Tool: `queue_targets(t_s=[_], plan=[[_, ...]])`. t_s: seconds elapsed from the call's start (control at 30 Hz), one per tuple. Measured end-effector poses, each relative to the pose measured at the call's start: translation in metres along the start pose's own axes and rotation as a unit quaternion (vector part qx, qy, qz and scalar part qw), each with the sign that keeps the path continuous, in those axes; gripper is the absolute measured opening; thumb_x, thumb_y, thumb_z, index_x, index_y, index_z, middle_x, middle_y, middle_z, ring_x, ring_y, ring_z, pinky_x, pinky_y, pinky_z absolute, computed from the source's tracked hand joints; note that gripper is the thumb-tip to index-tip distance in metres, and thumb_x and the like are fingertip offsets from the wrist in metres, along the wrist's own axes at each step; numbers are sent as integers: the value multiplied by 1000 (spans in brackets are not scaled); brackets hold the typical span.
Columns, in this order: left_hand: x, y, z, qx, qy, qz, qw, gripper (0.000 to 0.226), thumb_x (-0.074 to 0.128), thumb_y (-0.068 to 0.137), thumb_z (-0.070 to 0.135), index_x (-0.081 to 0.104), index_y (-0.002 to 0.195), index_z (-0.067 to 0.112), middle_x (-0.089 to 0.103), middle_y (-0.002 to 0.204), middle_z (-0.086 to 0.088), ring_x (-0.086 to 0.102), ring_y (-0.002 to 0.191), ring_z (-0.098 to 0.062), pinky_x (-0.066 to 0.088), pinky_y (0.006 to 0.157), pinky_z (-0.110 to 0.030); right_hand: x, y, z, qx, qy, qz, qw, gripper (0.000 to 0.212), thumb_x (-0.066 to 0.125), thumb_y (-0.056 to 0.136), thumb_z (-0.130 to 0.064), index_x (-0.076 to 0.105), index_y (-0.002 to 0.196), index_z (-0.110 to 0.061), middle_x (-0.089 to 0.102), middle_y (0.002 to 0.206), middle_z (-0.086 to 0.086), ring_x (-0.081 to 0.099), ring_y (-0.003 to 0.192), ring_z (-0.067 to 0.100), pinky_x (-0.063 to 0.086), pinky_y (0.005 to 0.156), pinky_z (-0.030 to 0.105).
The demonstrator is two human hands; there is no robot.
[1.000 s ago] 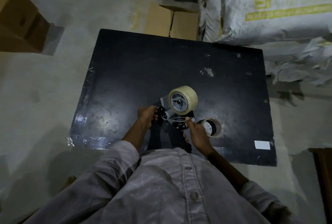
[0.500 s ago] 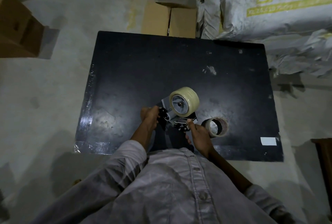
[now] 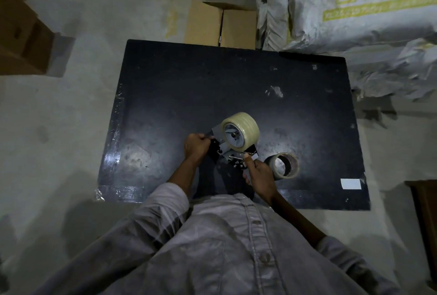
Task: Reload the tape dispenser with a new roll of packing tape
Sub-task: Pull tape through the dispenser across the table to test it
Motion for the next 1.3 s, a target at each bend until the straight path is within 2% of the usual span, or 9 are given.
queue_targets(t_s=[0.1, 0.3, 0.4, 0.47, 0.67, 0.8, 0.93, 1.13, 1.3], plan=[[-6, 13, 9, 5, -27, -8, 1000, 27, 82, 90, 28, 79, 67, 15, 68, 61, 1, 67, 62, -17, 57, 60, -33, 1, 10, -13, 4, 29, 19, 999, 75, 52, 113, -62, 63, 59, -11, 70, 60, 17, 71, 60, 36, 59, 65, 48], [-24, 38, 16, -79, -150, -47, 984, 12, 80, 94, 10, 80, 82, 7, 74, 80, -17, 58, 55, -24, 44, 44, -27, 9, 30, -37, -13, 20, 15, 1000, 70, 53, 114, -61, 63, 66, -11, 73, 65, 18, 67, 54, 19, 56, 64, 39], [-40, 50, 26, -51, -127, -49, 989, 4, 84, 90, 6, 85, 88, 3, 82, 87, -17, 61, 54, -22, 49, 43, -28, 13, 39, -36, -14, 3, 15, 1000, 69, 54, 113, -61, 62, 62, -16, 72, 60, 11, 71, 57, 22, 61, 72, 48], [-49, 56, 37, -27, -102, -37, 994, 11, 88, 87, 7, 84, 78, 8, 81, 82, -15, 65, 54, -27, 52, 44, -30, 20, 44, -37, -30, -17, 16, 999, 69, 52, 111, -65, 63, 59, -21, 72, 59, 8, 73, 59, 24, 64, 75, 54], [-61, 78, 42, 13, -27, -11, 999, 19, 88, 89, 11, 83, 73, 21, 83, 86, -8, 69, 54, -33, 53, 42, -31, 32, 61, -34, -49, -85, 32, 995, 88, 34, 95, -97, 68, 75, -19, 75, 68, 7, 77, 74, 34, 62, 77, 56], [-59, 90, 39, 66, 60, -16, 996, 9, 80, 93, 18, 90, 94, 17, 85, 94, -3, 78, 76, -23, 65, 64, -34, 47, 66, -24, -42, -117, 17, 992, 93, 29, 96, -99, 69, 83, -15, 76, 75, 10, 77, 77, 35, 62, 77, 56], [-53, 96, 31, 79, 69, -25, 994, 13, 80, 91, 14, 89, 89, 22, 84, 88, 4, 80, 86, -15, 68, 88, -35, 53, 56, -20, -18, -147, -5, 989, 101, 21, 95, -98, 70, 89, -10, 77, 80, 10, 76, 80, 29, 61, 80, 53], [-51, 91, 34, 77, 40, -20, 996, 18, 74, 94, 8, 88, 89, 20, 82, 89, 3, 78, 88, -16, 65, 87, -31, 53, 50, -26, -25, -123, -12, 992, 90, 23, 94, -101, 69, 100, -24, 79, 92, 4, 76, 93, 28, 61, 87, 50], [-48, 98, 38, 62, 25, -38, 997, 32, 67, 91, -4, 73, 70, 21, 76, 81, -4, 71, 80, -17, 59, 78, -28, 43, 44, -34, -48, -89, 21, 995, 70, 30, 102, -90, 65, 84, -31, 76, 76, -3, 75, 77, 18, 61, 80, 49]])
Point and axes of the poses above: each hand's wrist, its own y-axis towards the middle knuckle, its own x-axis out of the palm, z = x × y, the point moved 10 cm from there along y, towards the middle knuckle
